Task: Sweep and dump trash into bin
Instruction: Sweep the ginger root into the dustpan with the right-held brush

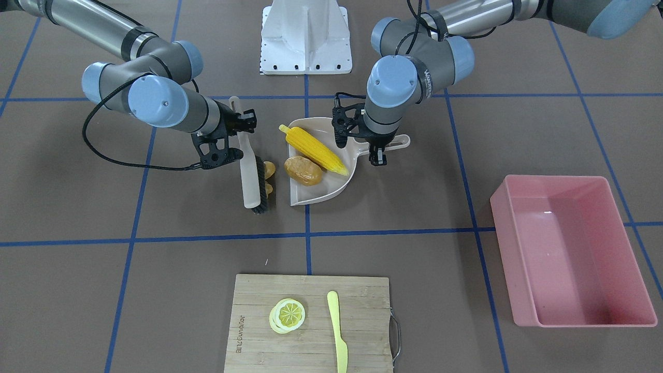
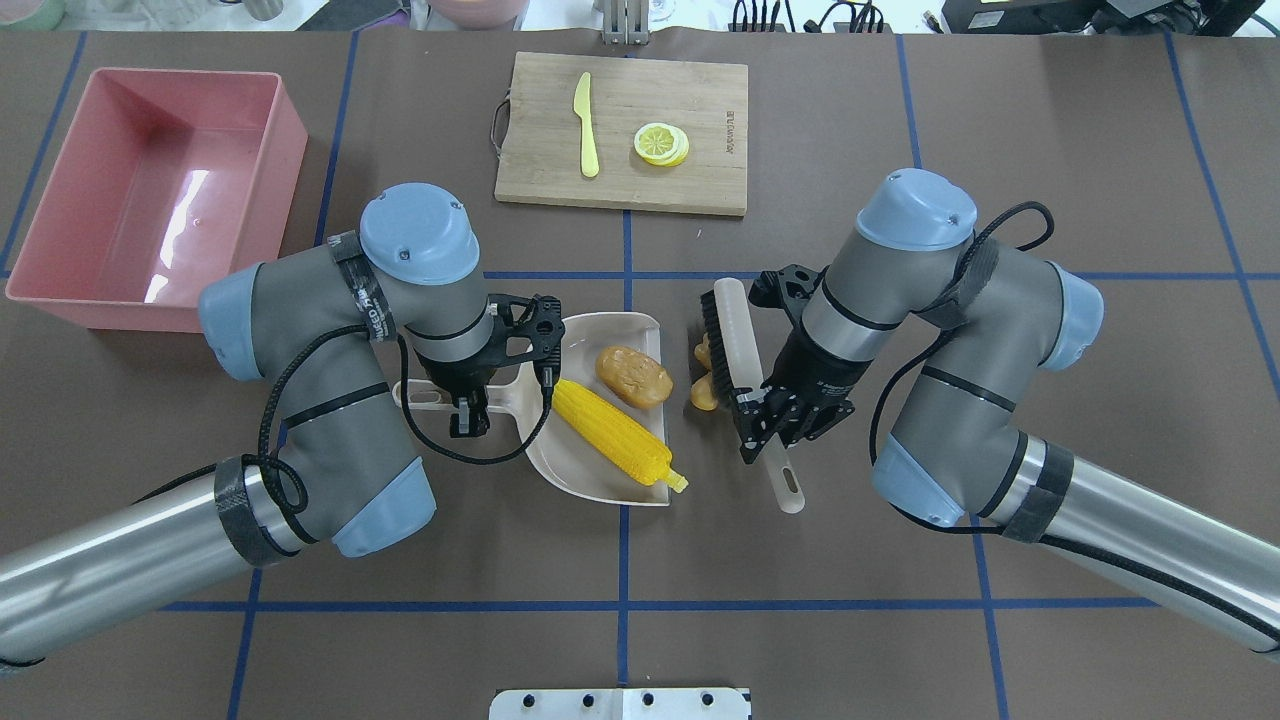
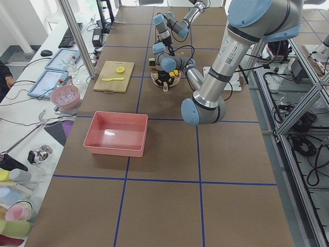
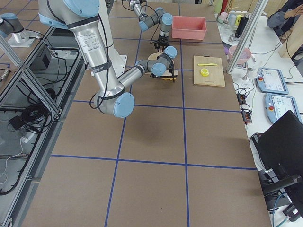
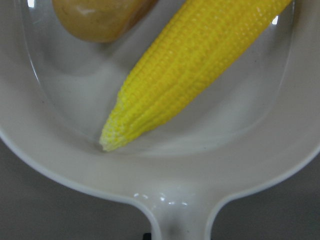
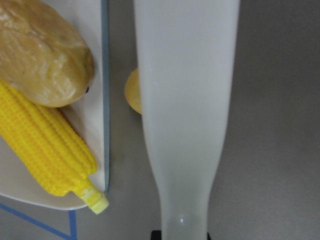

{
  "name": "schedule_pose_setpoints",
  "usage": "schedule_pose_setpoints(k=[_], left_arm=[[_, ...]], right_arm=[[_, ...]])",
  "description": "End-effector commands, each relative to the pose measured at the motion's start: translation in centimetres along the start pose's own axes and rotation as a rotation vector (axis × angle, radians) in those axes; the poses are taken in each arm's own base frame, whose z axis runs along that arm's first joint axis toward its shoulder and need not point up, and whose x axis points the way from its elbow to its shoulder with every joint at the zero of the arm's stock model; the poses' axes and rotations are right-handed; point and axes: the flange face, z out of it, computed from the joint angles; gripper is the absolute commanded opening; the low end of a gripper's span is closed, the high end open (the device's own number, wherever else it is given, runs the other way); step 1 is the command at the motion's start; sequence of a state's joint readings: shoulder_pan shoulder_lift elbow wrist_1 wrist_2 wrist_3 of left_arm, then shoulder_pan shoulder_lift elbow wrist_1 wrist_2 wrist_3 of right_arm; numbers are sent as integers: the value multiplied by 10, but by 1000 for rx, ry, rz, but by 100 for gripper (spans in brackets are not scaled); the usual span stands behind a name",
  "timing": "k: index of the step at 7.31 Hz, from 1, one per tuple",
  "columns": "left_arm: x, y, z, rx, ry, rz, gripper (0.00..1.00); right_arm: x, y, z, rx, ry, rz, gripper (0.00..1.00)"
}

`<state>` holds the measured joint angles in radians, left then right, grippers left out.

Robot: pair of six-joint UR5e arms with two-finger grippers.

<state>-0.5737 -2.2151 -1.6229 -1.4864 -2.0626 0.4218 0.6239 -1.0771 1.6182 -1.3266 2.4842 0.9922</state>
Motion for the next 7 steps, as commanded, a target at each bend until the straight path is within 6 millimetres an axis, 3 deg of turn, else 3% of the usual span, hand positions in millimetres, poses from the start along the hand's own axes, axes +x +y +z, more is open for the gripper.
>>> schedule_pose_setpoints(k=[1,2,4,5,7], left_arm=[[0,0,0,0,-1,0,0],[0,0,0,0,0,0,0],[0,0,0,0,0,0,0],[1,0,1,0,1,1,0],[0,1,1,-1,1,-1,0]], right_arm=[[-28,7,11,3,-2,23,0],[-20,5,-3,10,-8,38,0],[-2,0,-52,16,-25,107,0],[20,9,-54,11,-23,123,0],[41,32,-25,-38,-2,132,0]])
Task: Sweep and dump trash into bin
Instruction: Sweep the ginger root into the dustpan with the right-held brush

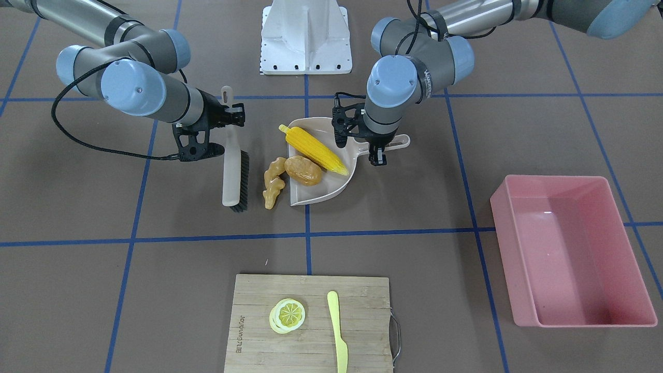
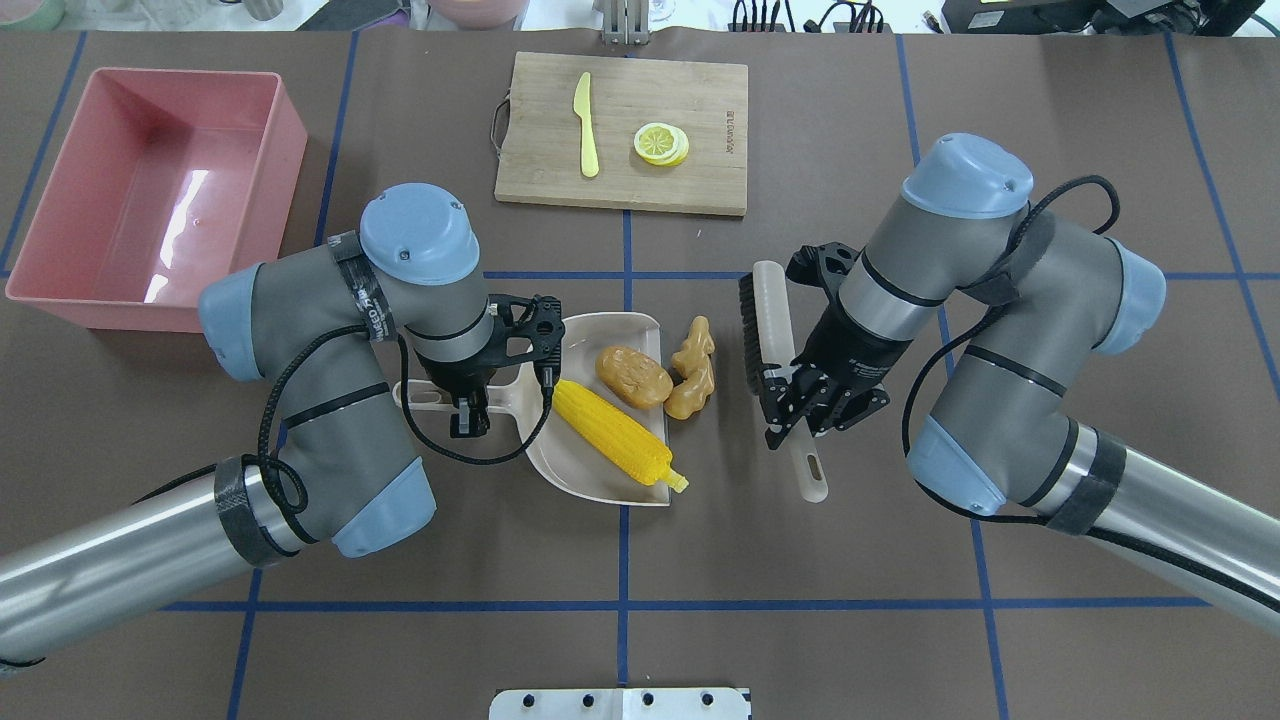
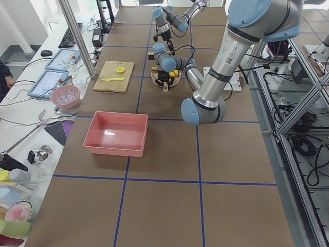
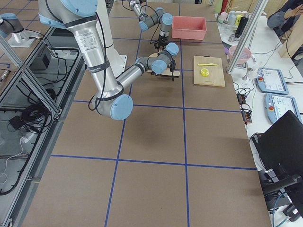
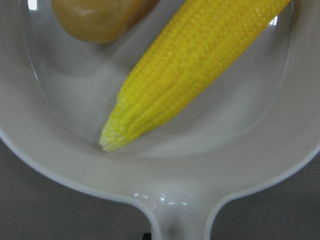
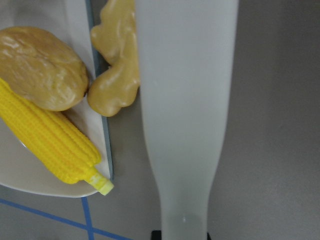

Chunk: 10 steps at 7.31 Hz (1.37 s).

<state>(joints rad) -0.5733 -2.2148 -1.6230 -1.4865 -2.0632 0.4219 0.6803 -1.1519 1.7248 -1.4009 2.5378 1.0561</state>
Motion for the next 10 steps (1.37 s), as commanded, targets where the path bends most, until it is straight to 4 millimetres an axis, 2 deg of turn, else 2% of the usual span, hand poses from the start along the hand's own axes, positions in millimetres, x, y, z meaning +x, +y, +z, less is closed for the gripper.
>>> schedule_pose_setpoints(k=[1,2,4,6,10], left_arm=[[0,1,0,-1,0,-1,0],[0,1,0,-2,-1,-1,0],[0,1,0,-1,0,-1,0],[0,1,0,0,0,0,0],[-1,1,-1,2,-2,-1,0]], right_arm=[[1,26,41,-69,25,31,0],[-22,41,61,-95,26,71,0],[-30,46,74,-94,30,53,0],[-55,42,72,-83,15,36,0],[-110,20,75,-69,-1,19,0]])
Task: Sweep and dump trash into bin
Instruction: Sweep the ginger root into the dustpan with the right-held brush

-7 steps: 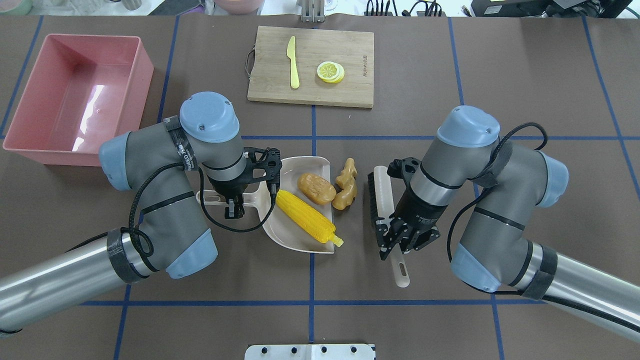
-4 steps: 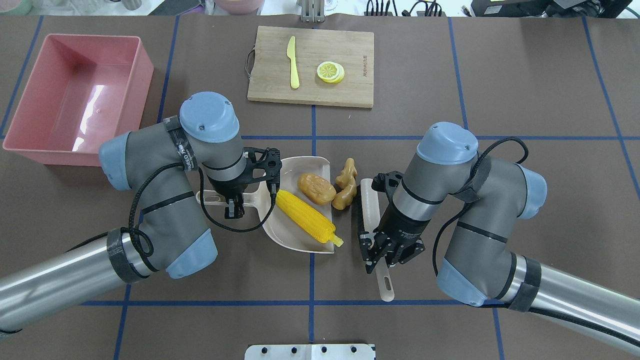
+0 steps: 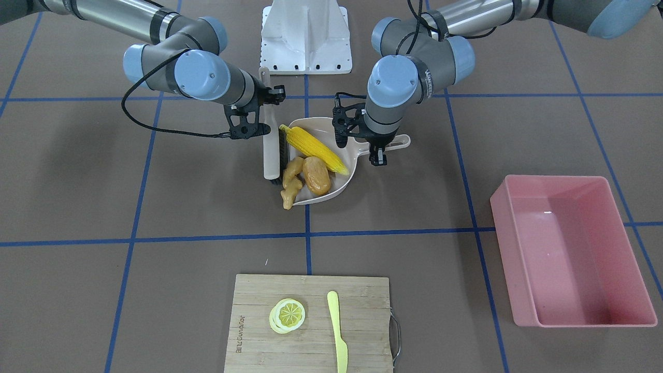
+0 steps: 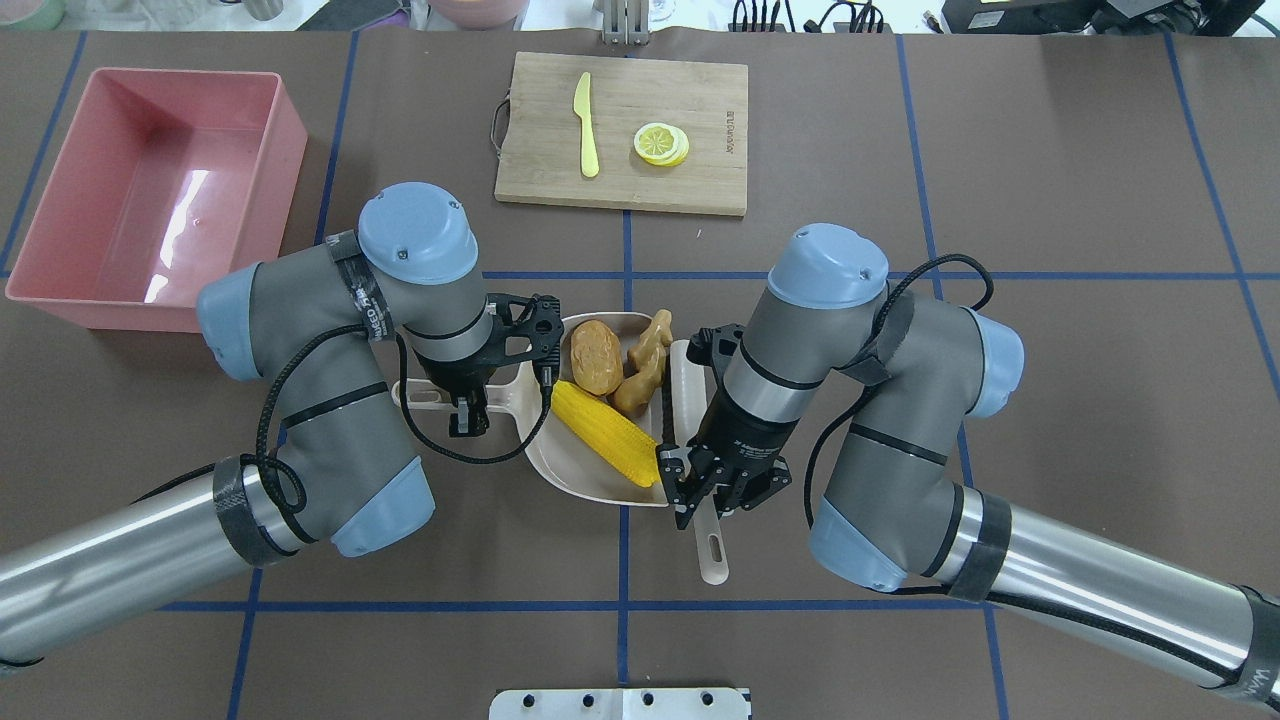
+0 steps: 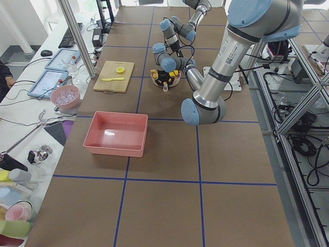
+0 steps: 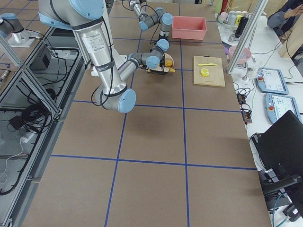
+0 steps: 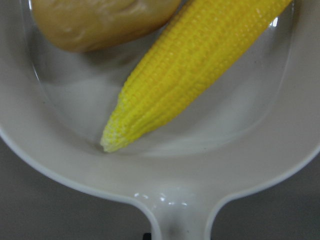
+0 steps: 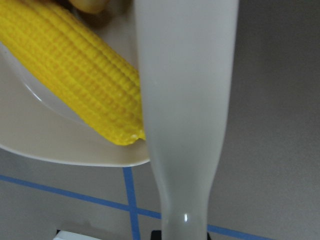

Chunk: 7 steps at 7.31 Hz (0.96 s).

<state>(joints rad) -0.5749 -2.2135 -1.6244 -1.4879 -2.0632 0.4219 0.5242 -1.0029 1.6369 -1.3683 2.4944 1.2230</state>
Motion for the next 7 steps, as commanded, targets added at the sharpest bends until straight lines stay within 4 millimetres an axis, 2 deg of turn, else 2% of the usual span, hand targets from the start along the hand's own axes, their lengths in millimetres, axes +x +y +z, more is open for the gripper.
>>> schedule_pose_setpoints(k=[1,3,6,7], left_arm=[[0,0,0,0,0,0,0],[0,-1,-2,9,-4,3,0],[4,3,-8,82,-36,-22,0],[5,4,-9,94,-41,-19,0]], right_arm=[[-29,-12,1,13,-3,-7,0],[-43,-17,1,15,-7,-1,0],[-38,-14,-4,14,-10,9,0],[-36,-14,-17,21,-18,15,0]])
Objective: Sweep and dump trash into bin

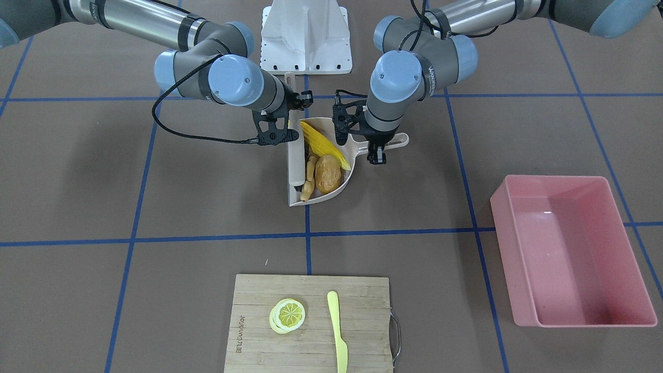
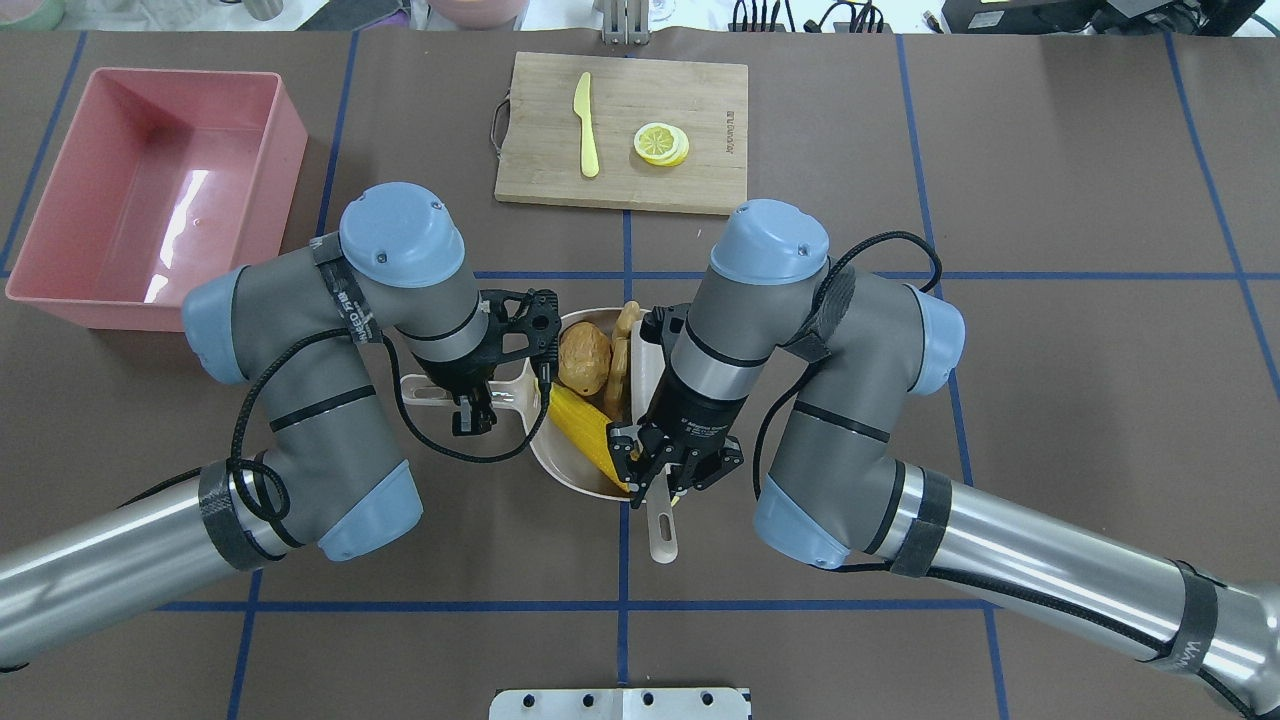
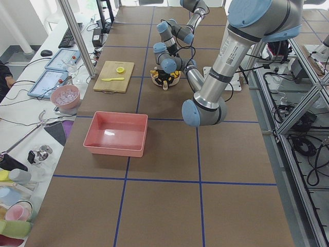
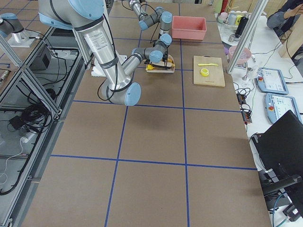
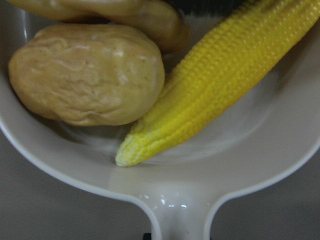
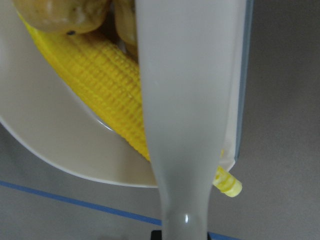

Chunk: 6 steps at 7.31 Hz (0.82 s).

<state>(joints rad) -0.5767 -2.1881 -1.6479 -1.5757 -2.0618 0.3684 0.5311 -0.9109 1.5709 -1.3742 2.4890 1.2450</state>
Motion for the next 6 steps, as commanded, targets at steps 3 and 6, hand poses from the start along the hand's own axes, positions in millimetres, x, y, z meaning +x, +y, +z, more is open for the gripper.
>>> schedule_pose_setpoints(k=[3,6], left_arm=[[2,6,0,29,-13,-5,0],[3,14,5,45,-17,-18,0]], right_arm=[[30,4,-45,32,-31,23,0],[27,12,-69,47,-28,46,0]])
